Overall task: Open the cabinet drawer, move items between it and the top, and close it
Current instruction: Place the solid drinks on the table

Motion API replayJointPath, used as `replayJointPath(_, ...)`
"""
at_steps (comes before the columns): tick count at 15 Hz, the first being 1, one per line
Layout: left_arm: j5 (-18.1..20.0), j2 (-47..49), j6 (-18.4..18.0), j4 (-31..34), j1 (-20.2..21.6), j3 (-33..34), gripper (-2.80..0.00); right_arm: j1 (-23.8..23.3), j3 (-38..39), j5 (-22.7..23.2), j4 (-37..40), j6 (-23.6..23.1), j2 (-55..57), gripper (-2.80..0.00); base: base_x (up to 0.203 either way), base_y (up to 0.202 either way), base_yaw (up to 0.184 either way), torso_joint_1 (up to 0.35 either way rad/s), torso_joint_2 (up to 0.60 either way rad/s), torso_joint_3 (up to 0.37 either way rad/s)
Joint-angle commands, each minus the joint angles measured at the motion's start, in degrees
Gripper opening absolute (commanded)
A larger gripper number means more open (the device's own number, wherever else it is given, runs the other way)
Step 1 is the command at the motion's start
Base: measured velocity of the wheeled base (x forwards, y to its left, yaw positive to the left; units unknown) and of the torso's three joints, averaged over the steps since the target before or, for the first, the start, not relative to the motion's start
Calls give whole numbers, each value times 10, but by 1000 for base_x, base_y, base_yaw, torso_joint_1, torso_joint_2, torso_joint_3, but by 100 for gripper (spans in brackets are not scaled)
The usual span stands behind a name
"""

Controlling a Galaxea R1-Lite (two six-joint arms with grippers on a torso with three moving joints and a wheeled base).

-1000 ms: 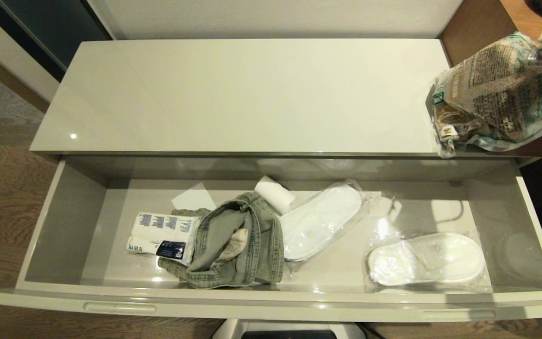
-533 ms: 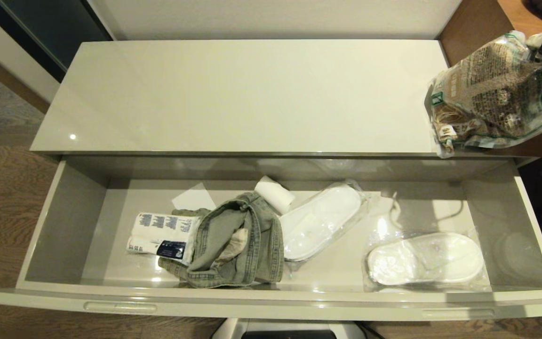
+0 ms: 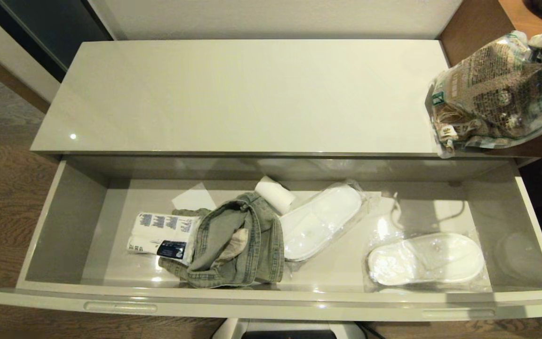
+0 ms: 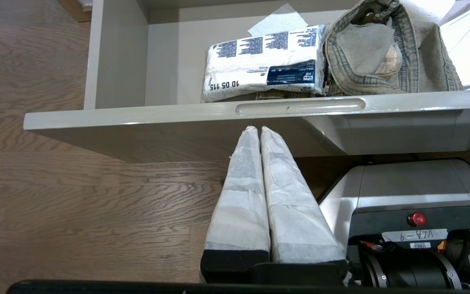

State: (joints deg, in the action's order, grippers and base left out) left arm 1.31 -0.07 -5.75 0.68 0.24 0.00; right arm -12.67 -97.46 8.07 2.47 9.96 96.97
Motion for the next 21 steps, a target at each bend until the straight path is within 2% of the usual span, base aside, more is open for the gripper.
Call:
replayJointPath(1, 0, 1, 0, 0, 0, 0, -280, -2, -2, 3, 1, 1, 14, -280, 0, 0, 0, 0, 0, 0)
replayJointPath(6, 0, 1, 0, 0, 0, 0, -280, -13, -4, 2, -24, 0, 43, -280, 0, 0, 0, 0, 0, 0)
replayJointPath(7, 0, 1, 0, 0, 0, 0, -280, -13, -2, -3, -25, -1, 40, -217, 0, 0, 0, 0, 0, 0)
replayJointPath(8, 0, 1, 0, 0, 0, 0, -280, -13, -3, -3, -22, -1, 37, 0, 0, 0, 0, 0, 0, 0)
replayJointPath(13, 0, 1, 0, 0, 0, 0, -280, -13, -5, 4, -16, 0, 2, 0, 0, 0, 0, 0, 0, 0)
replayJointPath(16, 0, 1, 0, 0, 0, 0, -280, -13, -7, 25, -13, 1, -33, 0, 0, 0, 0, 0, 0, 0)
replayJointPath(21, 0, 1, 0, 0, 0, 0, -280, -15, -29, 23, 18, 1, -48, 0, 0, 0, 0, 0, 0, 0)
